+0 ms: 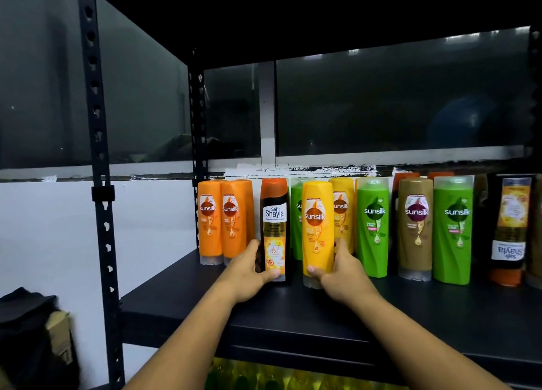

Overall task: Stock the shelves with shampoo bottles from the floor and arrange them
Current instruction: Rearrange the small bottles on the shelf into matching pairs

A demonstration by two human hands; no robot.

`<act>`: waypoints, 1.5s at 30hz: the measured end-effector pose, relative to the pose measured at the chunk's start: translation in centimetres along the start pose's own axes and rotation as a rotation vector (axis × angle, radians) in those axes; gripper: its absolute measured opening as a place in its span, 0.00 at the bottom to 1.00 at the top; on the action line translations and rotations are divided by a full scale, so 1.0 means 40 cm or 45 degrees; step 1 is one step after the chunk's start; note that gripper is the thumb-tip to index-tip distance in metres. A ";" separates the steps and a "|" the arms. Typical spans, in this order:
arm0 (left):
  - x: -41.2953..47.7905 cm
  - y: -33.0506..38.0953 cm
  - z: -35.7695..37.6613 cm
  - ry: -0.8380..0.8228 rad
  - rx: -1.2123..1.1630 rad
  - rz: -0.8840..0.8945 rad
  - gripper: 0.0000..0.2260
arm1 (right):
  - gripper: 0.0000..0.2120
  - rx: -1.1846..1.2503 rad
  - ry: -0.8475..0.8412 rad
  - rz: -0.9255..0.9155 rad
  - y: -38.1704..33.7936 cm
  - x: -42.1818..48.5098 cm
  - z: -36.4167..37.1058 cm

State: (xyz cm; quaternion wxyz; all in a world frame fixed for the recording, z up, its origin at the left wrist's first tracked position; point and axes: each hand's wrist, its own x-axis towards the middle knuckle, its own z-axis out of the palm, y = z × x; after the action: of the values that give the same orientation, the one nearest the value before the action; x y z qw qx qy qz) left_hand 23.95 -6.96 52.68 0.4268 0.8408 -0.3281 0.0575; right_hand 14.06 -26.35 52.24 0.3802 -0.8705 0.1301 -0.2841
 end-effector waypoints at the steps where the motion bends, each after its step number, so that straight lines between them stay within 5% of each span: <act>1: -0.002 0.003 0.000 0.002 0.018 0.007 0.28 | 0.33 -0.008 -0.010 0.009 -0.002 -0.004 -0.005; 10: -0.030 0.069 0.057 -0.104 0.134 0.061 0.29 | 0.30 -0.075 -0.058 0.066 0.048 -0.069 -0.130; 22: 0.052 0.291 0.335 -0.219 0.247 0.244 0.28 | 0.28 -0.176 0.153 0.210 0.201 -0.120 -0.371; 37: 0.050 0.303 0.390 -0.120 0.256 0.277 0.19 | 0.25 -0.319 0.247 0.278 0.239 -0.099 -0.382; 41: 0.046 0.284 0.377 -0.167 0.353 0.252 0.20 | 0.27 -0.343 0.407 0.134 0.234 -0.125 -0.386; 45: 0.025 0.281 0.355 -0.318 0.564 0.236 0.26 | 0.16 -0.536 0.411 -0.129 0.216 -0.158 -0.384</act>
State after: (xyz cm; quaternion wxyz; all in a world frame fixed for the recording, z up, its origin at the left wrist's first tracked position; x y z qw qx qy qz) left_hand 15.36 -22.90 51.76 0.1817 0.8806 -0.4331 0.0627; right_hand -0.21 -38.44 51.81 0.1505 -0.8792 0.2016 -0.4047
